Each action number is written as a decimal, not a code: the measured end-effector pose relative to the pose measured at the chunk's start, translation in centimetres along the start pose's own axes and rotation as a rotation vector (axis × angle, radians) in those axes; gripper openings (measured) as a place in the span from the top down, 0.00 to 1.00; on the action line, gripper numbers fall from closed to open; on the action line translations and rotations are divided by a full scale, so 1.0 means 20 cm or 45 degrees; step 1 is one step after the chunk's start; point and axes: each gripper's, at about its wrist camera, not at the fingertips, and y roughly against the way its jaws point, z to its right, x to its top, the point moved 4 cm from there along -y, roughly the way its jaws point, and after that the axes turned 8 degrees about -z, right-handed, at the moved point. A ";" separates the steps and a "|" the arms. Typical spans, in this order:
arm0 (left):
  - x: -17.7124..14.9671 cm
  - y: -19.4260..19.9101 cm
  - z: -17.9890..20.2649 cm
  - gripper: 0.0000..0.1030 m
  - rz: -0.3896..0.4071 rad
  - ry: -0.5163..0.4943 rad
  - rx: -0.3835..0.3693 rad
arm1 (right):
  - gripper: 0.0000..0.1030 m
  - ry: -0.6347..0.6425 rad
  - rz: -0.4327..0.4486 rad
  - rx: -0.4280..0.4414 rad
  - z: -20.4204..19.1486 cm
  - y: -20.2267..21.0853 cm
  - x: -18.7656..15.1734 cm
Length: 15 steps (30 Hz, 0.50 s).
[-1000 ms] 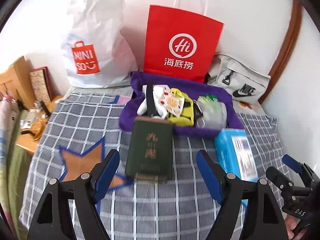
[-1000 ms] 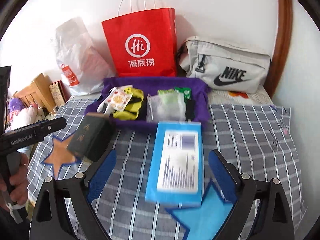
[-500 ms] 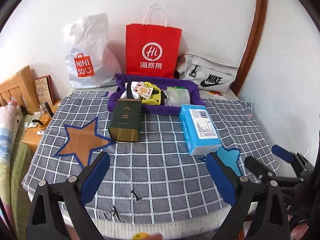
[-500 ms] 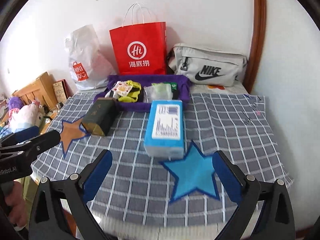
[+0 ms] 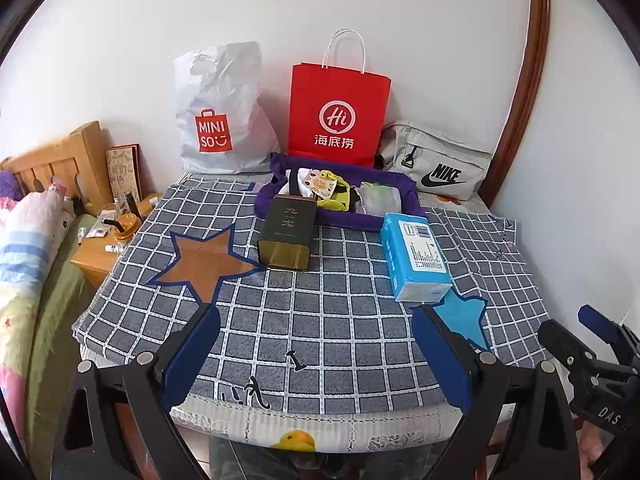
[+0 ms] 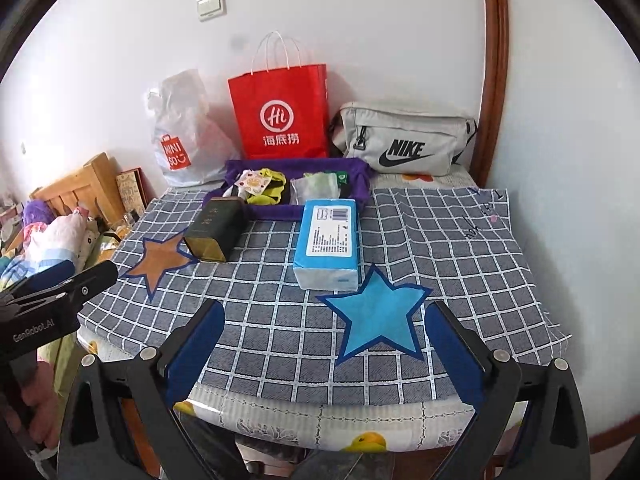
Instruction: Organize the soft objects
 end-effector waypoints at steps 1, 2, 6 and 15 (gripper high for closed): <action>0.00 0.01 0.00 0.06 0.005 -0.004 -0.001 | 0.04 0.001 0.003 0.003 0.00 0.01 0.00; -0.01 0.03 0.00 0.06 0.013 -0.008 0.003 | 0.04 0.004 0.006 0.003 -0.01 0.02 -0.01; -0.01 0.06 0.01 0.06 0.034 -0.020 0.022 | 0.04 0.013 0.018 0.001 -0.03 0.06 -0.02; -0.02 0.06 0.01 0.06 0.023 -0.017 0.009 | 0.04 0.004 0.032 0.011 -0.04 0.09 -0.03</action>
